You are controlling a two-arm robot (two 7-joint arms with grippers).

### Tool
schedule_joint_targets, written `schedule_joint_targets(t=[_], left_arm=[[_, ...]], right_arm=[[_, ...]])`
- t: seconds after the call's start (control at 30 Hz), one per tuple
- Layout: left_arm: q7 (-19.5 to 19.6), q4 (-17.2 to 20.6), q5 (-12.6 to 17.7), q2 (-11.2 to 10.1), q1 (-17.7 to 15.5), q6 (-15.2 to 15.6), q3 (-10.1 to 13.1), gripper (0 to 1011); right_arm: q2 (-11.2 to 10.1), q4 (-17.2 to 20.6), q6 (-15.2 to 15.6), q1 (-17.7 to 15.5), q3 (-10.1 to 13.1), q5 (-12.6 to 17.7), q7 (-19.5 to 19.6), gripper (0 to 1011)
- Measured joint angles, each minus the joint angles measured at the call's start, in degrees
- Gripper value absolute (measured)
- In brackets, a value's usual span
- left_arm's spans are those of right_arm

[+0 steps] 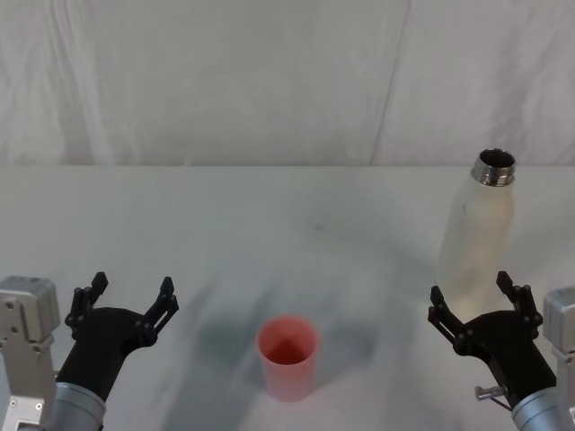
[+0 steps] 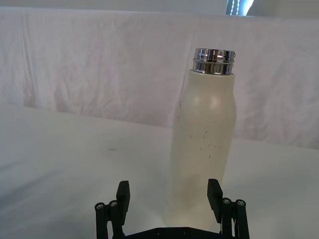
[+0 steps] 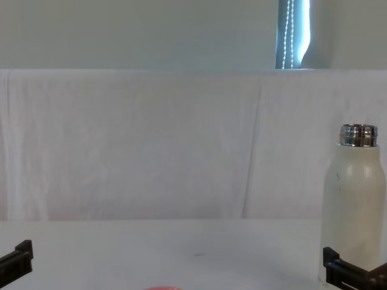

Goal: Grasp the thermos with one hand and pour water into the cup lid.

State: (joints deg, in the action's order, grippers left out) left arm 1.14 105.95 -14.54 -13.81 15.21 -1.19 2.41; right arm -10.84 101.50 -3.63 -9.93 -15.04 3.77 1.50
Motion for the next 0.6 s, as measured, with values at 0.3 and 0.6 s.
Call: schedule_joint_targets(t=[0.3,0.6], left_arm=[[0.0,0.0,0.0,0.0,0.0,0.0,0.0,1001],[0.0,0.0,0.0,0.0,0.0,0.0,0.0,1001]], right_arm=[[0.0,0.0,0.0,0.0,0.0,0.0,0.0,1003],[0.0,0.0,0.0,0.0,0.0,0.0,0.0,1003]])
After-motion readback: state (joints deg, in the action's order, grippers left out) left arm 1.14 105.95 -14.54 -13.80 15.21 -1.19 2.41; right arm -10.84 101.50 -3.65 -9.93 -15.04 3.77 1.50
